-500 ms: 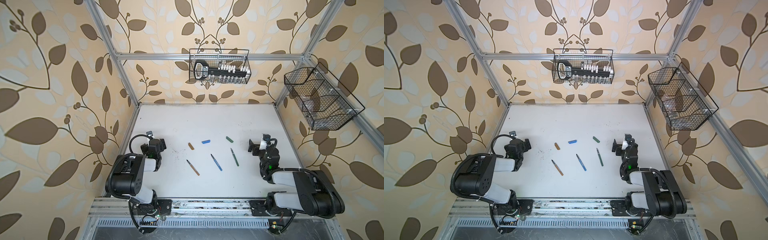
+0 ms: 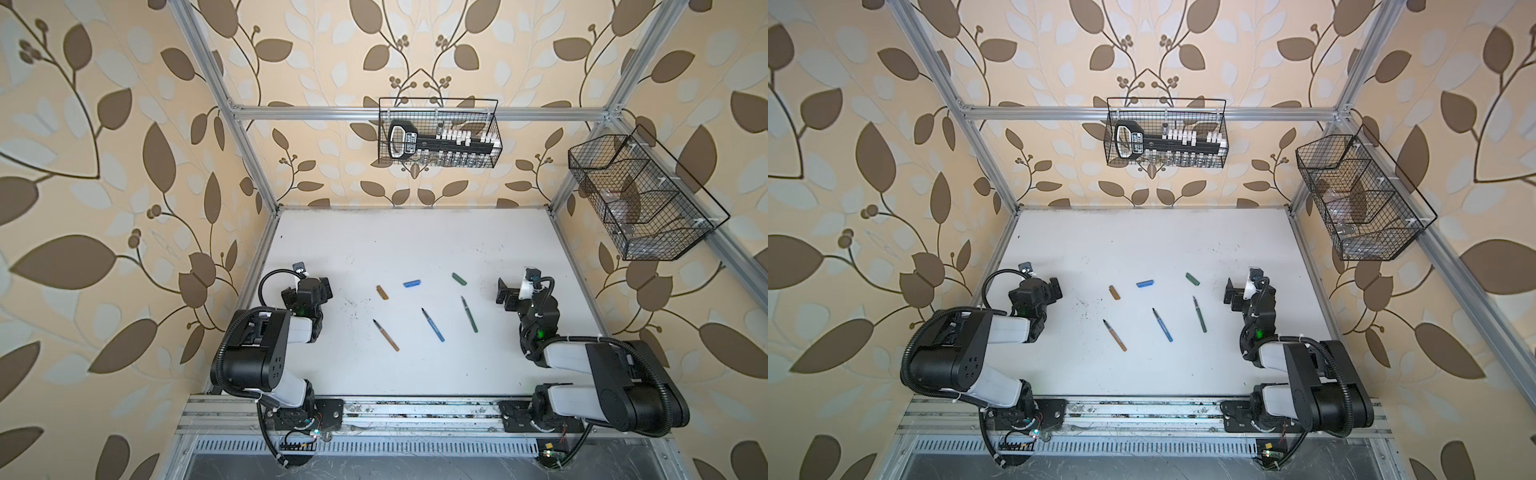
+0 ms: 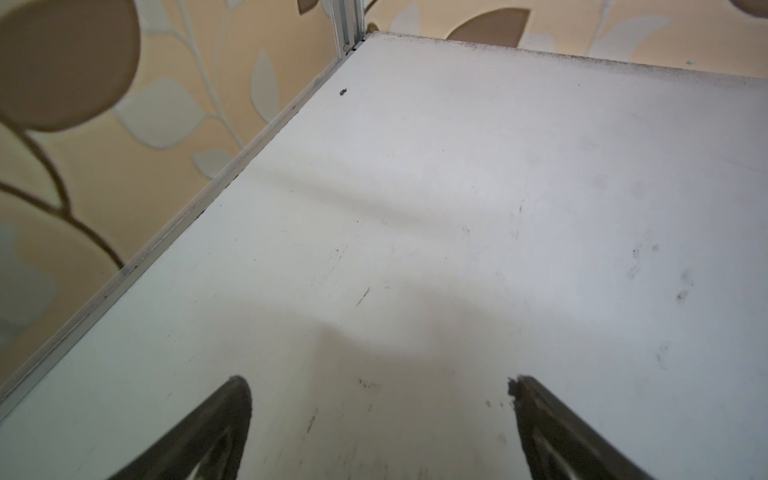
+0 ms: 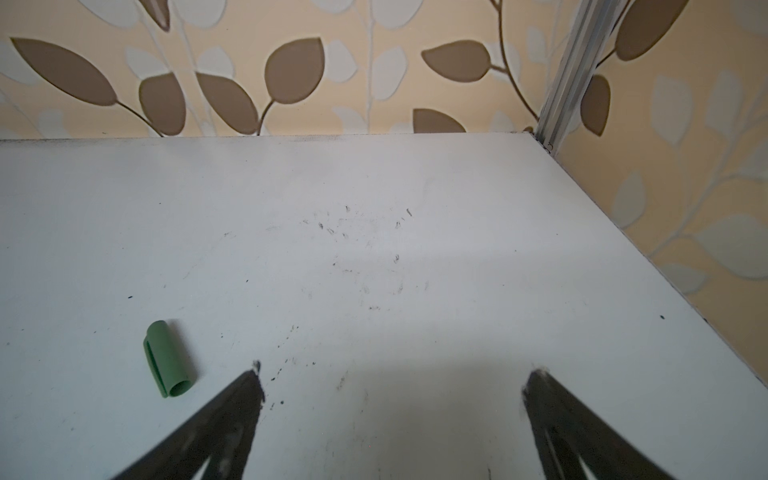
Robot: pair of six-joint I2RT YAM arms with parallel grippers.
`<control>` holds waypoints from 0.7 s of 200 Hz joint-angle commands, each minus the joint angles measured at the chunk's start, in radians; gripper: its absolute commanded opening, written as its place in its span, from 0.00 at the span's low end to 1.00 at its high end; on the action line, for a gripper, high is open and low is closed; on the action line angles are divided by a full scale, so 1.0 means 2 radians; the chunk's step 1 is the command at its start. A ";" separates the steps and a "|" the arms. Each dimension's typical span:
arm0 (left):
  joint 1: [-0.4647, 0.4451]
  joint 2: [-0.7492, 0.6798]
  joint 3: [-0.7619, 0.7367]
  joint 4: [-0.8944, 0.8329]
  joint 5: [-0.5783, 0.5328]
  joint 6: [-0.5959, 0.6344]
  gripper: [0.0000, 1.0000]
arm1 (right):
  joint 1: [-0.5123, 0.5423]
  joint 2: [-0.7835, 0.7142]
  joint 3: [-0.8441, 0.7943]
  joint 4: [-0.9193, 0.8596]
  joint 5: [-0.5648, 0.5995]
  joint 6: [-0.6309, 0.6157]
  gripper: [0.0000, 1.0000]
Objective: Insert the pens into the pen caps
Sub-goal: 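Reach the right gripper toward the orange fountain pen while the left arm rises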
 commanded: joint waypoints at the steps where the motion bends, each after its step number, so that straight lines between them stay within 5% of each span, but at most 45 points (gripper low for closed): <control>1: -0.003 -0.013 0.013 0.005 0.004 0.000 0.99 | -0.002 0.001 0.012 0.011 -0.005 -0.010 1.00; 88: -0.003 -0.020 0.019 0.000 0.006 0.006 0.99 | -0.002 -0.015 0.024 -0.016 0.011 -0.004 1.00; 115: -0.005 -0.033 0.046 -0.049 0.005 0.014 0.99 | 0.000 -0.071 0.123 -0.230 0.029 0.016 0.98; 140: -0.006 -0.098 0.142 -0.267 -0.052 -0.044 0.99 | 0.014 -0.088 0.205 -0.367 -0.037 0.046 0.92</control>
